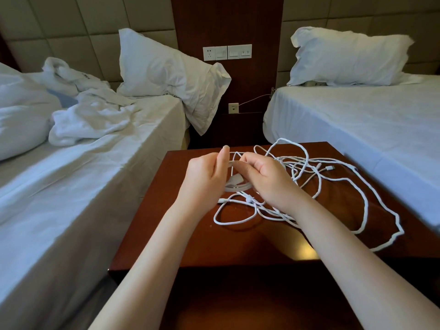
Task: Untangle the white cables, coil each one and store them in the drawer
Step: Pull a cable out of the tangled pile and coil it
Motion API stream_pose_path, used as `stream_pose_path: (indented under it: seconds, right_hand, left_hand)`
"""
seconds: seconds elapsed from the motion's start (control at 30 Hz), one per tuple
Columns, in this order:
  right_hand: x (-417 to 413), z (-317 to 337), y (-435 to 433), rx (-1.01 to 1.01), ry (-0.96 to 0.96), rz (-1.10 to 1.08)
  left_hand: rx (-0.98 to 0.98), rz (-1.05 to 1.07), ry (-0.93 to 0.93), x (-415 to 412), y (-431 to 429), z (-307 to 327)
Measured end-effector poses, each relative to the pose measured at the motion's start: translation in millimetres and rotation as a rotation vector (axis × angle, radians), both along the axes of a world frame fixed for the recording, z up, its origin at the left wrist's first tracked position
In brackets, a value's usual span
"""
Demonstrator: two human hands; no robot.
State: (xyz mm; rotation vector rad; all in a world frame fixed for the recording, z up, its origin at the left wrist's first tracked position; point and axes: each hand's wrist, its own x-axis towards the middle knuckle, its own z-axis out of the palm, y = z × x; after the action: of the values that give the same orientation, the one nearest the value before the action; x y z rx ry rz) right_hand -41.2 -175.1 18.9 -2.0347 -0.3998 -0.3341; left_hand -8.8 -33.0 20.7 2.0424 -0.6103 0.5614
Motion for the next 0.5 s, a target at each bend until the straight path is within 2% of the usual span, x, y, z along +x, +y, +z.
stream_pose_path:
  seconds: [0.17,0.43,0.5]
  right_hand:
    - [0.5,-1.5,0.2,0.009,-0.069,-0.043]
    - [8.2,-4.0,-5.9,0.092,-0.183,-0.238]
    - [7.4,-3.1,-10.3,0.105,-0.188,-0.23]
  left_hand:
    - [-0.018,-0.052,0.048,3.0,-0.1,-3.0]
    - [-0.049,0.09,-0.176,8.9,1.3,-12.1]
    - [-0.068,0.152,-0.234,14.9,6.8,-16.3]
